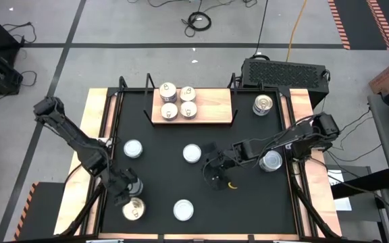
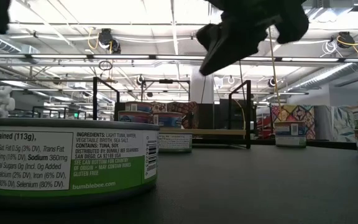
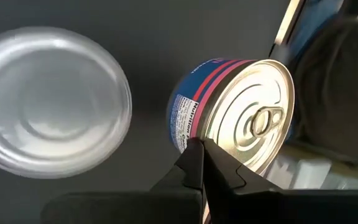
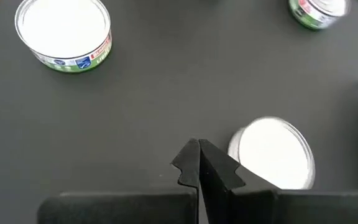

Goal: Stack canned seafood by type on shelf
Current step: Stack the blue tuna can on top of the blue tuna can on the shelf

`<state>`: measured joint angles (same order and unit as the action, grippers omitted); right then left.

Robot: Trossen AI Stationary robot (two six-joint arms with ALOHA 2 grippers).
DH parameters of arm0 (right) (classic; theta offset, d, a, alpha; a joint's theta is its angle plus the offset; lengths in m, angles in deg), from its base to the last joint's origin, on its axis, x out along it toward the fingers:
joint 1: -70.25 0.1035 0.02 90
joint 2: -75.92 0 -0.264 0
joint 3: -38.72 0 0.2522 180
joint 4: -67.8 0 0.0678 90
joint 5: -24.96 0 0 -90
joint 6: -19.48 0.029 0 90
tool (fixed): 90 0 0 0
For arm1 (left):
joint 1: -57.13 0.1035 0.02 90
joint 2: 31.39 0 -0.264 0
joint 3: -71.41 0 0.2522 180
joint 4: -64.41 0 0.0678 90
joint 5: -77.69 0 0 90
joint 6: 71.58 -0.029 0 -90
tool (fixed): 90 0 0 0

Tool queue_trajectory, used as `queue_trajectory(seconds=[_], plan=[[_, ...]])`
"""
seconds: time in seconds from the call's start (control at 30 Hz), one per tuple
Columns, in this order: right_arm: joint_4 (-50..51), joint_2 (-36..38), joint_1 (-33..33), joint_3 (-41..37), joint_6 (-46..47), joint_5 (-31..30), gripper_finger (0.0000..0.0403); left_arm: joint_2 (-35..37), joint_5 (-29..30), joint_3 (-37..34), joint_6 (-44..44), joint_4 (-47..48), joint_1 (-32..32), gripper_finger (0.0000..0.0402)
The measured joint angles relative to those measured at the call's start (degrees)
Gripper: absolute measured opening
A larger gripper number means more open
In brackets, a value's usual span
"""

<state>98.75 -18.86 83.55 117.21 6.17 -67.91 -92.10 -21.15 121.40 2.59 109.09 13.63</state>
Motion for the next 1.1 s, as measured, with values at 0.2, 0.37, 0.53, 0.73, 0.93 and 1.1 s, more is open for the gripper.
queue_trajectory(seconds=[0.2, 0.37, 0.53, 0.73, 0.93, 1.1], plan=[[4.7, 5.4, -0.2, -0.9, 3.1, 0.2, 0.0000, 2.1, -0.8, 0.1, -6.8, -0.3, 7.0, 0.0000], [4.1, 9.9, -0.2, -4.8, 3.2, 0.2, 0.0000, 2.8, -5.4, 0.1, -13.4, -0.4, 16.1, 0.0000], [2.5, 13.7, -0.7, -8.2, 3.2, 0.1, 0.0000, 2.7, -10.7, 0.7, -21.3, -0.2, 26.7, 0.0000], [0.9, 16.0, -1.0, -10.1, 3.7, 0.0, 0.0000, 2.7, -12.4, 6.0, -31.9, 3.9, 38.8, 0.0000], [1.0, 15.9, -1.0, -10.2, 3.6, 0.0, 0.0000, 2.7, -7.0, 11.9, -34.1, 7.5, 48.5, 0.0000], [1.1, 15.8, -1.0, -10.2, 3.7, 0.0, 0.0000, 2.7, -3.4, 13.8, -31.0, 7.5, 53.0, 0.0000]])
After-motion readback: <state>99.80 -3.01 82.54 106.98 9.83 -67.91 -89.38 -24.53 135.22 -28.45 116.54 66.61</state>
